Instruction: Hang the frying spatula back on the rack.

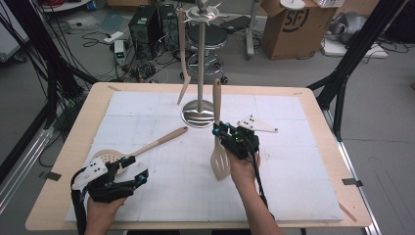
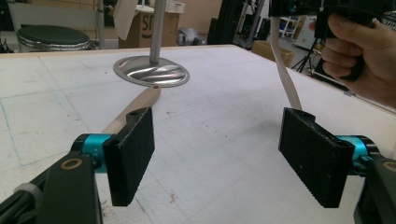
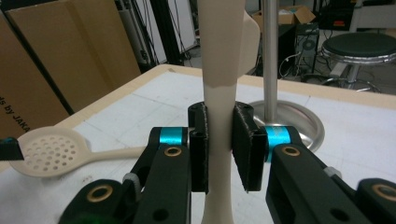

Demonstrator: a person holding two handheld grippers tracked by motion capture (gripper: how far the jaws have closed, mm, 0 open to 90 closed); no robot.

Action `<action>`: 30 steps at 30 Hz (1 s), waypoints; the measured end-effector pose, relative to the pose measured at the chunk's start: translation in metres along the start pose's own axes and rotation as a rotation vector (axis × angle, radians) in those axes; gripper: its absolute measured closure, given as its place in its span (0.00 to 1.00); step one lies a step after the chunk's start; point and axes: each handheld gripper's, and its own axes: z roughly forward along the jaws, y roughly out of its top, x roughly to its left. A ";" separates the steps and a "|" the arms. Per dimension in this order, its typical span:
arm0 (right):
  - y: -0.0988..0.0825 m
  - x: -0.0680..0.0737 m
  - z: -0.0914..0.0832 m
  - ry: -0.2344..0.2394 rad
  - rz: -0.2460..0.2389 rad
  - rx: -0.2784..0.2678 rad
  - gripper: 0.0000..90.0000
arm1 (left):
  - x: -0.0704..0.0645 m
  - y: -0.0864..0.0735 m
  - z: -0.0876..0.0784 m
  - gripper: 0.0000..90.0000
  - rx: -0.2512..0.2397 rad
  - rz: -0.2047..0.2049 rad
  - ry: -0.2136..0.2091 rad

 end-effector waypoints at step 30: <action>0.087 0.007 0.022 -0.024 -0.025 -0.050 0.86 | 0.003 0.000 -0.005 0.30 -0.010 -0.011 0.007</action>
